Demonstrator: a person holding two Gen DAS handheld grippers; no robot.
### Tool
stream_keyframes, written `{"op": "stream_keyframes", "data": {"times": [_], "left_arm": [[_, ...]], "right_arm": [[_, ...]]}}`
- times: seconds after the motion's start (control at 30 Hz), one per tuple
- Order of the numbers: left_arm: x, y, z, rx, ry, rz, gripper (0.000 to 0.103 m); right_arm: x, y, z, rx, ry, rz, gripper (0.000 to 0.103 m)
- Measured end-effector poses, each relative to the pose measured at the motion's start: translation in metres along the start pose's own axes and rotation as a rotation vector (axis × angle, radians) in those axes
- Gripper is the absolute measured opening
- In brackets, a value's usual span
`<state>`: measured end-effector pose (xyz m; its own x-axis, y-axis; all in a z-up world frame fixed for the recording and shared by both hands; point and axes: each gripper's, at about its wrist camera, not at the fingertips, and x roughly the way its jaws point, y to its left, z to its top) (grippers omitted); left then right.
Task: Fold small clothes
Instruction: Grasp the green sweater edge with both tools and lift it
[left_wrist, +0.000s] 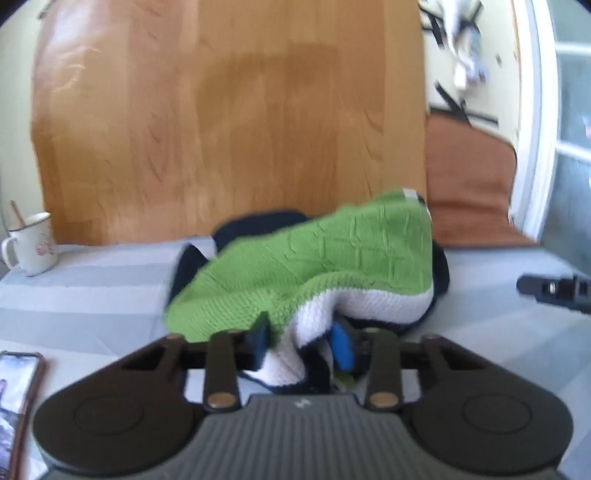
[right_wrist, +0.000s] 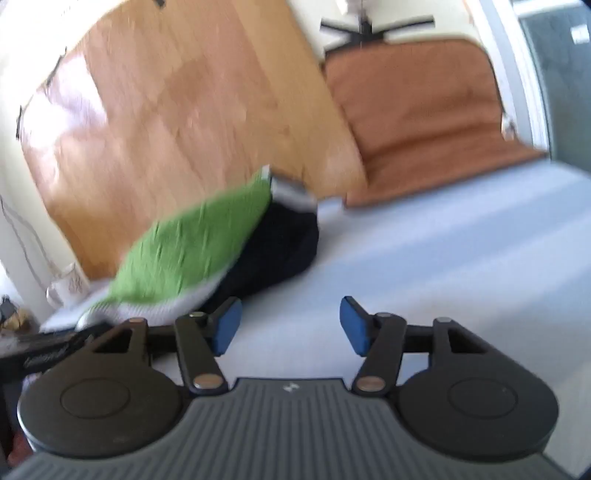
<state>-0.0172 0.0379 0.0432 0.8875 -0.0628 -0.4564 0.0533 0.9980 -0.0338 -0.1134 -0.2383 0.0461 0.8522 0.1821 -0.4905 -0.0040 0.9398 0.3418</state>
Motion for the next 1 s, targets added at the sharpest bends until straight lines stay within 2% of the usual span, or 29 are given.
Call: {"op": "stream_keyframes", "data": {"times": [0.13,0.2,0.23,0.27,0.33,0.37,0.4,0.43,0.5,0.57,0.6,0.63,0.67,0.7,0.73,0.83,0.93,1.0], "left_arm": [[-0.023,0.023,-0.005,-0.07,-0.011,-0.039,0.025],[-0.031,0.027,-0.016,-0.065,0.018,-0.096,0.026],[-0.032,0.029,-0.017,-0.065,0.036,-0.126,0.028],[-0.036,0.032,-0.021,-0.075,0.048,-0.159,0.03],[-0.04,0.043,-0.019,-0.102,0.046,-0.176,0.048],[-0.041,0.05,-0.015,-0.125,0.027,-0.162,0.059],[-0.039,0.059,-0.007,-0.161,0.01,-0.14,0.065],[-0.034,0.067,-0.001,-0.198,0.003,-0.12,0.068],[-0.016,0.085,0.011,-0.273,0.014,-0.073,0.08],[0.01,0.095,0.018,-0.32,0.039,-0.061,0.08],[0.021,0.098,0.018,-0.339,0.057,-0.061,0.077],[0.034,0.1,0.018,-0.356,0.08,-0.068,0.072],[0.045,0.1,0.018,-0.364,0.102,-0.083,0.044],[0.052,0.099,0.016,-0.364,0.125,-0.094,0.017],[0.057,0.096,0.015,-0.361,0.144,-0.094,0.011],[0.045,0.09,0.012,-0.325,0.106,-0.097,0.01],[0.015,0.088,0.015,-0.3,0.027,-0.174,0.01],[-0.009,0.084,0.012,-0.268,-0.017,-0.226,0.01]], "right_arm": [[0.027,-0.002,0.036,-0.066,-0.056,0.021,0.063],[0.046,-0.006,0.049,-0.095,-0.059,0.024,0.063],[0.064,-0.006,0.056,-0.134,-0.022,0.013,0.066],[0.07,0.0,0.06,-0.16,-0.029,0.021,0.069],[0.085,0.014,0.07,-0.244,-0.031,0.037,0.077],[0.09,0.023,0.078,-0.288,-0.045,0.043,0.079],[0.097,0.028,0.081,-0.325,-0.028,0.051,0.083],[0.111,0.031,0.082,-0.35,0.02,0.066,0.087],[0.133,0.041,0.083,-0.444,0.096,0.051,0.087],[0.16,0.042,0.078,-0.515,0.203,-0.017,0.084],[0.165,0.039,0.076,-0.521,0.234,-0.028,0.064],[0.167,0.037,0.079,-0.537,0.264,-0.039,0.023],[0.163,0.038,0.084,-0.534,0.245,-0.059,0.012],[0.152,0.04,0.093,-0.528,0.201,-0.056,0.012],[0.136,0.037,0.101,-0.501,0.153,-0.034,0.011],[0.073,0.035,0.124,-0.41,0.0,0.017,0.006],[0.0,0.027,0.144,-0.334,-0.113,0.047,0.006],[-0.041,0.025,0.143,-0.341,-0.159,0.018,0.006]]}}
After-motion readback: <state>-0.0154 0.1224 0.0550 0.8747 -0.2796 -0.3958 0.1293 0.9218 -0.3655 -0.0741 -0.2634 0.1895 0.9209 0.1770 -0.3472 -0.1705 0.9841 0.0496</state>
